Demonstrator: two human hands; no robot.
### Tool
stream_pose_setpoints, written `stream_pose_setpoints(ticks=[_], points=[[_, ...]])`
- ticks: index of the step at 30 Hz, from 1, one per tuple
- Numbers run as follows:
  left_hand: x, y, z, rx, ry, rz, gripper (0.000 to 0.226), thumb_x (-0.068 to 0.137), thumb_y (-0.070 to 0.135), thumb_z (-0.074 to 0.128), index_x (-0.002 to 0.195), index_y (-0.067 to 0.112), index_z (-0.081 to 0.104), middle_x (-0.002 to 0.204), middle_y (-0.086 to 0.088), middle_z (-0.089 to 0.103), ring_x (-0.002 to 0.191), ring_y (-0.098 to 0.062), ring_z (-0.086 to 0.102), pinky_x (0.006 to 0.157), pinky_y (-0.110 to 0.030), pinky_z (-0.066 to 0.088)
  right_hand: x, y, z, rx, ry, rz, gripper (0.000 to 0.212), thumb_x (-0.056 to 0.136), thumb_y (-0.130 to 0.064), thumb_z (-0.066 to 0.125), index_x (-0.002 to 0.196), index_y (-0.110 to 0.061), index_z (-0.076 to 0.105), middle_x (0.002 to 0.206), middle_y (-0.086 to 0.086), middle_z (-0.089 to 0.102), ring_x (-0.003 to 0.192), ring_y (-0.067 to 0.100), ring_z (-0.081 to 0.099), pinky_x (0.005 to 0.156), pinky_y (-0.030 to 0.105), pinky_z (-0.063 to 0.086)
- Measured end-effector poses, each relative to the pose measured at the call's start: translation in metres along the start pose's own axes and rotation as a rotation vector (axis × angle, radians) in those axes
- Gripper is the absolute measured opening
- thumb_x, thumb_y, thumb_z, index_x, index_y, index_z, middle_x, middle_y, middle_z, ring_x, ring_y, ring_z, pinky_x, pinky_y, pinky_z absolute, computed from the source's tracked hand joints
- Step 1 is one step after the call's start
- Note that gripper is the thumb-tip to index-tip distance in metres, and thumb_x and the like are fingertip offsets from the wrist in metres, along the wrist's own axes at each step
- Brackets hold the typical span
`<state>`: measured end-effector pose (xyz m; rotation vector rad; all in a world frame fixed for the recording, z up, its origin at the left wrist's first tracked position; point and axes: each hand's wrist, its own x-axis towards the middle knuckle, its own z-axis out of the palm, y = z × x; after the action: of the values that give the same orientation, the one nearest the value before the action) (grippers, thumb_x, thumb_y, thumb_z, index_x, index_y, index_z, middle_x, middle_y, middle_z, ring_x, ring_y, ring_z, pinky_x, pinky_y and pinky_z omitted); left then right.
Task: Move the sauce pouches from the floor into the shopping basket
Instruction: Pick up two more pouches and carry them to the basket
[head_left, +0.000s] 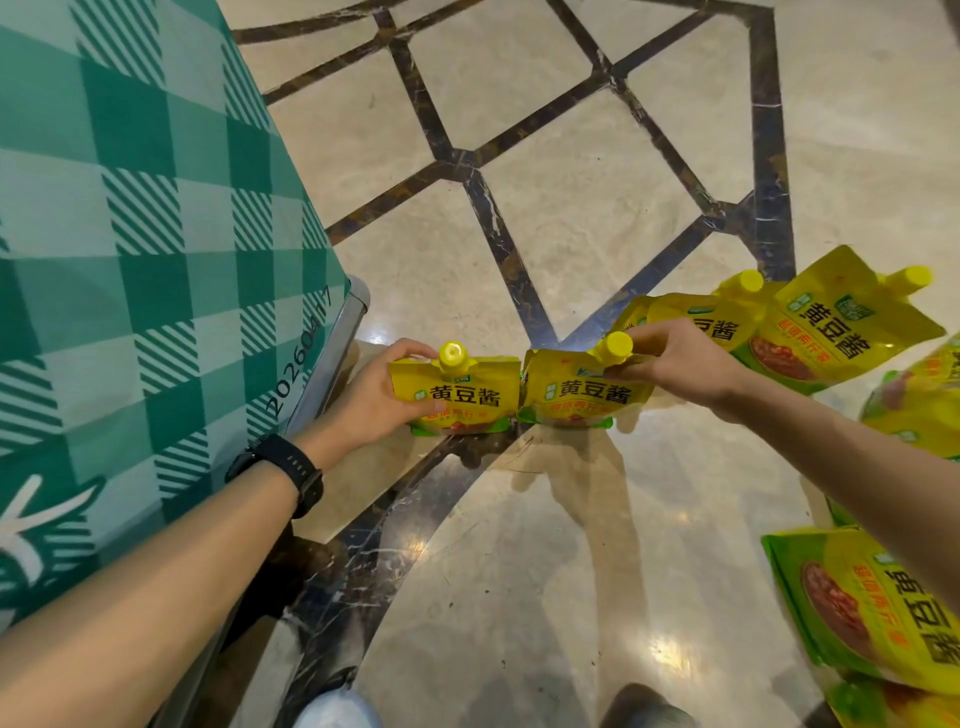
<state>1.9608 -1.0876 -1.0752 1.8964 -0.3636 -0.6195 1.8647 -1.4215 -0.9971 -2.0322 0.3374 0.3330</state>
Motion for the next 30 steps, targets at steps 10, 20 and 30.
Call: stream_pose_setpoints(ticks=[10, 20, 30], points=[[-0.001, -0.013, 0.014, -0.01, 0.001, -0.017, 0.077, 0.055, 0.014, 0.097, 0.122, 0.014, 0.058, 0.116, -0.003, 0.071, 0.111, -0.02, 0.067, 0.097, -0.043, 0.054, -0.002, 0.012, 0.009, 0.149, 0.147, 0.023, 0.024, 0.077, -0.018, 0.081, 0.101, -0.014, 0.078, 0.099, 0.004, 0.076, 0.097, 0.015, 0.069, 0.078, 0.025, 0.055], [-0.014, -0.02, 0.032, -0.178, 0.0, -0.141, 0.074, 0.069, -0.003, 0.086, 0.134, 0.007, 0.053, 0.124, -0.008, 0.069, 0.113, -0.018, 0.067, 0.085, -0.021, 0.057, -0.003, 0.023, 0.019, 0.133, 0.07, -0.013, 0.029, 0.076, 0.002, 0.079, 0.09, -0.023, 0.075, 0.097, -0.001, 0.076, 0.097, 0.013, 0.07, 0.078, 0.02, 0.057], [-0.013, -0.007, 0.022, -0.17, -0.019, -0.191, 0.055, 0.073, 0.01, 0.085, 0.119, 0.029, 0.062, 0.115, 0.009, 0.071, 0.105, -0.004, 0.068, 0.088, -0.021, 0.055, -0.008, 0.01, -0.001, -0.07, -0.053, 0.036, 0.02, 0.082, -0.017, 0.077, 0.1, -0.008, 0.075, 0.098, 0.002, 0.076, 0.089, 0.011, 0.072, 0.085, 0.035, 0.059]])
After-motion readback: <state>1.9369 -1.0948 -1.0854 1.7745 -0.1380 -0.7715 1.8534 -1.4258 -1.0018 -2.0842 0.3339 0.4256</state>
